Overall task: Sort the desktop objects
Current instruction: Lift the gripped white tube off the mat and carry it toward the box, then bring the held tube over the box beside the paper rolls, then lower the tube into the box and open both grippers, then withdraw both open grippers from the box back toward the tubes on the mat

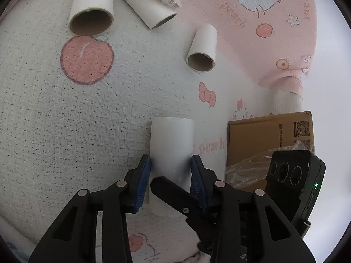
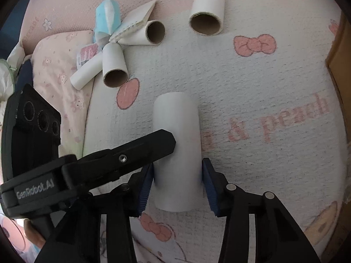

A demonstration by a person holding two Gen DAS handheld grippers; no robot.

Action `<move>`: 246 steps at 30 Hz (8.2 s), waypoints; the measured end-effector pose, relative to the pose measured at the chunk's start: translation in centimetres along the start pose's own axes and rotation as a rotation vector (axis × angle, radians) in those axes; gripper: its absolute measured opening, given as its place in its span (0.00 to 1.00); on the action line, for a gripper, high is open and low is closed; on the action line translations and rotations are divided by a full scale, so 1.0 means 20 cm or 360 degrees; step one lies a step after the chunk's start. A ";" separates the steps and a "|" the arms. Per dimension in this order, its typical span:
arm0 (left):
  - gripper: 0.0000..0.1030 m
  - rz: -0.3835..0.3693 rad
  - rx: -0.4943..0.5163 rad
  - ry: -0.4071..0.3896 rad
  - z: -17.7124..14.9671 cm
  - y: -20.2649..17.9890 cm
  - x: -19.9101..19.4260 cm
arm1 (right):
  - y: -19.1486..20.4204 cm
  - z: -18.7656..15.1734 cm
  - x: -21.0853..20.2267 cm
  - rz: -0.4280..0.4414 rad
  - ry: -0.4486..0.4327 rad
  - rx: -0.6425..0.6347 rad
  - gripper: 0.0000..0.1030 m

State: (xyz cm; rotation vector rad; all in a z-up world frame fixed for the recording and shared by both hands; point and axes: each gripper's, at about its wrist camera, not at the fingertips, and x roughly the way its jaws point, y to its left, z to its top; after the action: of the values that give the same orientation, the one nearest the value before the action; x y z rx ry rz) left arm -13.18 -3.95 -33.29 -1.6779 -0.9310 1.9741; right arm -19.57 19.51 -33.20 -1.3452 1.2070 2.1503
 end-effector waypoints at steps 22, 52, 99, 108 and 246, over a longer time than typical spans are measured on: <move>0.40 0.0012 0.0404 -0.0315 -0.15 -0.54 -0.47 | 0.32 -0.08 -0.52 -0.0045 -0.0410 -0.0205 0.40; 0.39 -0.0116 0.1163 -0.0408 -0.32 -1.87 -0.59 | 0.04 0.10 -1.78 -0.0043 -0.0942 -0.0251 0.40; 0.36 0.0758 0.1074 0.0380 -0.13 -1.88 0.48 | -0.74 0.38 -1.15 -0.0036 -0.0064 0.0105 0.39; 0.35 0.0740 0.1024 0.0459 -0.03 -1.82 0.48 | -0.78 0.40 -1.05 -0.0093 0.0014 0.0149 0.40; 0.67 -0.0033 0.0347 -0.0353 0.33 -0.14 -0.06 | 0.11 0.30 -0.21 -0.0749 -0.0644 -0.0528 0.62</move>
State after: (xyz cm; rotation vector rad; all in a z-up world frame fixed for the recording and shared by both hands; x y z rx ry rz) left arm -19.64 -4.28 -29.98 -1.3467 -0.7685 2.1919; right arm -22.29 23.58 -27.50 -1.0905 0.3478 2.1718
